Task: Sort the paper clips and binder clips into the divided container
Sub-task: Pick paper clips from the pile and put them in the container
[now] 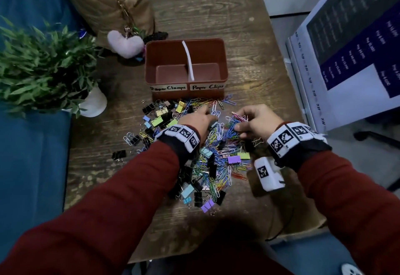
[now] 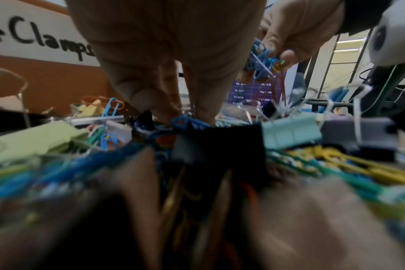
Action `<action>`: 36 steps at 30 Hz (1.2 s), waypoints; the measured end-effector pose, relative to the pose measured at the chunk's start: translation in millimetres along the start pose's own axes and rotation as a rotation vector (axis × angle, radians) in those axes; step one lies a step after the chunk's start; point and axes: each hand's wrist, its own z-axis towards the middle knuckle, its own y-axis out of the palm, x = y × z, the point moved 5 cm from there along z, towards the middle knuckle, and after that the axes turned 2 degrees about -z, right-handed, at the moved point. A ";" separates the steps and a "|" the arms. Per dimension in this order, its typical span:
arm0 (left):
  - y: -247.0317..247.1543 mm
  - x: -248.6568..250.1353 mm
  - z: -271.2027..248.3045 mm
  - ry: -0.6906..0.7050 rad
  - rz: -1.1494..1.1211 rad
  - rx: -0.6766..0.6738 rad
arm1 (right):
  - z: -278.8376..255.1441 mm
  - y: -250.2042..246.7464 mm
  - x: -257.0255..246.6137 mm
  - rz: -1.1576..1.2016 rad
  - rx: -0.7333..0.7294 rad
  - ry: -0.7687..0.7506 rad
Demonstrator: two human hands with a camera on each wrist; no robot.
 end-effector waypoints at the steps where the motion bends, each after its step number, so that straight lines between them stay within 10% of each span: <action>1: -2.8 0.1 2.6 0.003 0.010 -0.013 | -0.8 -1.1 -1.5 0.039 -0.007 0.006; 9: -15.4 -14.9 -4.9 -0.013 -0.130 0.021 | 3.0 -4.9 -8.6 0.126 -0.025 0.011; 27: -21.4 -99.1 -67.4 -0.542 -0.848 0.219 | 10.0 5.7 -25.2 0.087 -0.030 0.006; 36: -31.7 -97.1 -88.1 -0.569 -0.263 0.278 | 33.2 -20.7 -137.1 0.050 0.198 -0.341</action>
